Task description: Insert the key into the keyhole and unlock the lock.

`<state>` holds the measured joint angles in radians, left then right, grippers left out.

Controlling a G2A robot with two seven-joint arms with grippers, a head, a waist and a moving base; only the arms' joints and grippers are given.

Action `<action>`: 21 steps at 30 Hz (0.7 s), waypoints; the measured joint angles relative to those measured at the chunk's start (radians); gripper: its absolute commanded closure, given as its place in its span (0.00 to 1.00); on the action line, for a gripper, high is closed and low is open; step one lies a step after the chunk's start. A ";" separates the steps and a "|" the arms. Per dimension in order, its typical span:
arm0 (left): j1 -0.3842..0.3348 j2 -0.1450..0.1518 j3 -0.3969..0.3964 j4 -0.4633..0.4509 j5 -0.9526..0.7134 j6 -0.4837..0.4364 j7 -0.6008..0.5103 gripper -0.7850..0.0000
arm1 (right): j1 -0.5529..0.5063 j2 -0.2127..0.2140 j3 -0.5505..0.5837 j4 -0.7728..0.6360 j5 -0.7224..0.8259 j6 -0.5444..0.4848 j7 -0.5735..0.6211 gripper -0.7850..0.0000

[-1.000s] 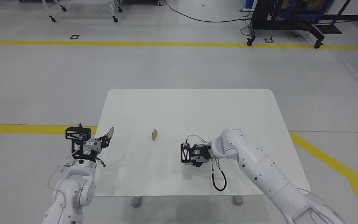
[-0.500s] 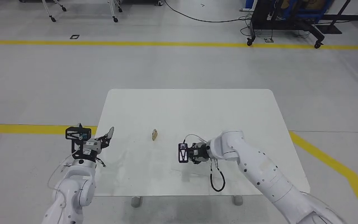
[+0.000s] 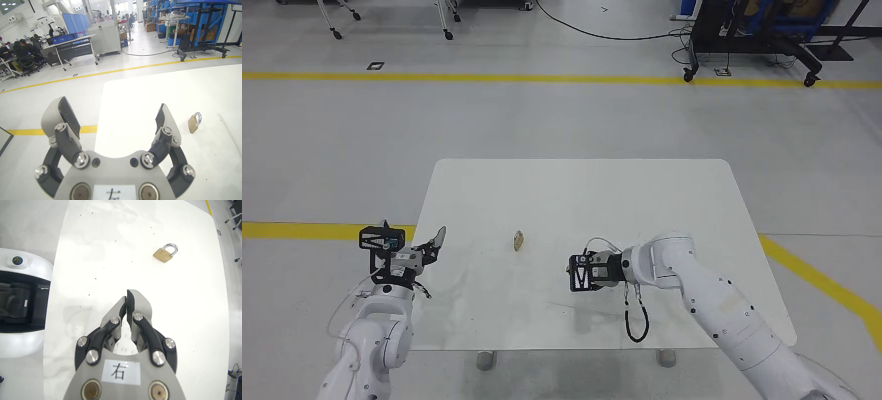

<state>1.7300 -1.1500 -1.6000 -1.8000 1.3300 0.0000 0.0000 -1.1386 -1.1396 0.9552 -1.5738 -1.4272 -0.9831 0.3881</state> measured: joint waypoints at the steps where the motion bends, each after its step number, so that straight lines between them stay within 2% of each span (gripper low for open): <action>1: 0.000 0.000 0.000 0.000 0.000 0.000 0.000 0.00 | -0.002 0.000 0.001 -0.001 0.002 0.003 -0.005 1.00; 6: 0.000 0.000 0.000 0.000 0.000 0.000 0.000 0.00 | -0.023 0.010 0.055 -0.005 0.072 -0.021 -0.172 1.00; 12: 0.000 0.000 0.000 0.000 0.000 0.000 0.000 0.00 | -0.040 0.034 0.082 0.062 0.227 -0.029 -0.548 1.00; 18: 0.000 0.000 0.000 0.000 0.000 0.000 0.000 0.00 | 0.025 0.071 -0.067 0.165 0.283 -0.029 -0.910 1.00; 21: 0.000 0.000 0.000 0.000 0.000 0.000 0.000 0.00 | 0.057 0.089 -0.130 0.200 0.252 -0.029 -1.028 1.00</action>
<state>1.7300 -1.1500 -1.6000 -1.8000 1.3300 0.0000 0.0000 -1.0816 -1.0508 0.8252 -1.3738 -1.1748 -1.0123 -0.6399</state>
